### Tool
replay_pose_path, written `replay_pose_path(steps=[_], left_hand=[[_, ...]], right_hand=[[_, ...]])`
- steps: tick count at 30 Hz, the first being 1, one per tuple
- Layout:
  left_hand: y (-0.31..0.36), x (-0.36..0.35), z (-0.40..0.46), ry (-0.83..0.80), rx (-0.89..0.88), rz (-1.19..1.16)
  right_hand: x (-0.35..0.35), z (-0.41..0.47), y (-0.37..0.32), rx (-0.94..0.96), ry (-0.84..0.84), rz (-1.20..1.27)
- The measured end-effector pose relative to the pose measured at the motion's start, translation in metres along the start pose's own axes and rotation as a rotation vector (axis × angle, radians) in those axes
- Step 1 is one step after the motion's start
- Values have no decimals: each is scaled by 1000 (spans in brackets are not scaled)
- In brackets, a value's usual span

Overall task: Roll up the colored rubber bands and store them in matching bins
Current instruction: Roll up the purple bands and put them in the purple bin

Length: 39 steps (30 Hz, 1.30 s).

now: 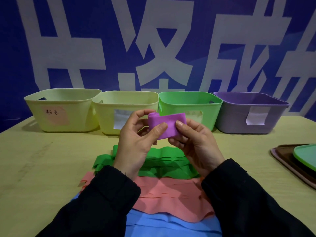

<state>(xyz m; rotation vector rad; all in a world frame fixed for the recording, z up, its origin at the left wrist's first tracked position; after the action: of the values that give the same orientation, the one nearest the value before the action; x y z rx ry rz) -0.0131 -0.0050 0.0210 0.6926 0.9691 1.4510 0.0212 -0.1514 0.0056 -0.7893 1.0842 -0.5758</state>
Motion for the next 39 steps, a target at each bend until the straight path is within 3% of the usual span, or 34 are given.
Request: replay_pose_path(steps=[11,14,19,25,31,36,39], left_hand=[[-9,-17,-4,-135,8,-5],[-13,-14,-2,-127,60,-76],[-3,-7,-2,-32,8,51],[-3,4,1,63,16,48],[-3,5,0,58,10,36],[-6,-1,-1,9,40,104],[-3,-4,-3,-19,24,98]], right_hand=[[9,0,-8,162,86,-225],[4,0,-4,148,53,-234],[0,-1,1,108,21,-206],[4,0,0,104,61,-135],[7,1,2,71,44,-223],[8,4,-7,166,-16,-565],[9,5,-3,124,-26,-431]])
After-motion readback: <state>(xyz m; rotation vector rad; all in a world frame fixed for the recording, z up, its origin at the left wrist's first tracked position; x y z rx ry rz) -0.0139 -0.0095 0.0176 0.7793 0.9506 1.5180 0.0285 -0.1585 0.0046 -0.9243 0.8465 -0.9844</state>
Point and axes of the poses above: each hand's wrist, its own z-axis towards the middle knuckle, its own x-axis out of the back of the hand, y = z × x, the point moved 8 cm from there along z, towards the middle knuckle, and after that the axes turned 5 degrees about z, right-handed, at the moved point
